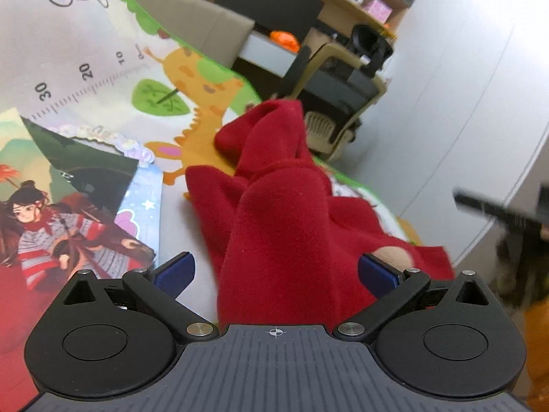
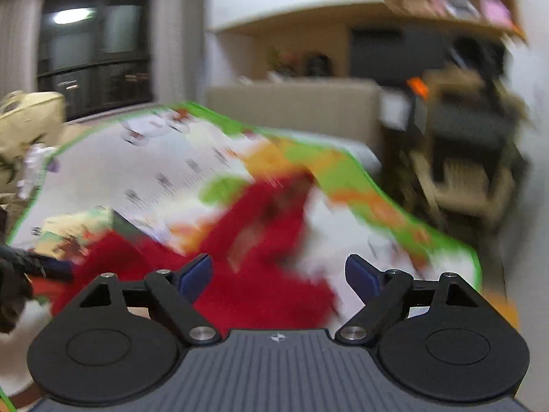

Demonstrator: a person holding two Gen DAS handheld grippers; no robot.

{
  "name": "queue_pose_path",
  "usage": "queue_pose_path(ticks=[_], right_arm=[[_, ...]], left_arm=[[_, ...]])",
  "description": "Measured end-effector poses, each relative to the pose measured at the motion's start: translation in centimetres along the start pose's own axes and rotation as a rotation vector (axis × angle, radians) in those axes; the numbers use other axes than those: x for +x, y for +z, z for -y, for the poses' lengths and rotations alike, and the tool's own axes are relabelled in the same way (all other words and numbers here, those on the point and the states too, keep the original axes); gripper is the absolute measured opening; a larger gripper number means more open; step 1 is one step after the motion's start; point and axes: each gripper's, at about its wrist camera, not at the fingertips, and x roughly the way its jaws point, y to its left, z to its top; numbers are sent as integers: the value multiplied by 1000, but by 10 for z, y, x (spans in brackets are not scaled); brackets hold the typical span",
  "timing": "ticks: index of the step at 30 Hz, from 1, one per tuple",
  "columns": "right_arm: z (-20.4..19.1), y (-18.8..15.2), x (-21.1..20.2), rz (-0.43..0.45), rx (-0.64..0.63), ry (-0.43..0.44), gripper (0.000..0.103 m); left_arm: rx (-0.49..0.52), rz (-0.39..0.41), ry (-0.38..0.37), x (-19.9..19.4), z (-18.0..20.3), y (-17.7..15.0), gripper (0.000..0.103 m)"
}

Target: Fold clothes

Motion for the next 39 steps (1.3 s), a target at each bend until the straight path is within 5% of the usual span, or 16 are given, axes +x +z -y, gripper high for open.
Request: queue_pose_path(ticks=[5,6,7,9,10,12,17,19,23,26,29,32,35,38,39], right_arm=[[53,-82,19,-123,286,-14,85],[52,-93,20,-117,297,22,81],[47,-100,18,-99,285,60,62],[32,-102,13,-65,216,123,31],[25,-97,10,-49,173,110,26],[15,-82,4,-3,108,91,17],[11,-21,5,137,-8,76,16],[10,0,18,169,-61,53,16],[14,-1,90,47,-61,-28,16],[16,-20,130,-25,-78,-98,33],[32,-14,123,-18,25,-93,56],[44,-2,91,27,109,-81,74],[38,1,54,124,108,-30,103],[16,-5,35,179,102,109,103],[8,-10,41,160,105,149,103]], left_arm=[[5,-2,84,15,7,-11,99],[0,7,80,13,8,-14,81],[14,14,66,9,12,-17,61],[81,41,93,0,23,-19,53],[114,54,105,-5,29,-19,39],[171,90,114,-17,41,-14,32],[277,221,191,-29,56,25,32],[274,261,228,-19,47,41,42],[176,140,347,39,3,48,57],[120,72,412,69,-26,39,74],[20,103,364,52,-38,42,77],[35,210,360,17,-19,52,83],[81,283,209,-5,14,57,95],[94,216,40,15,39,54,97],[119,205,56,24,42,47,97]])
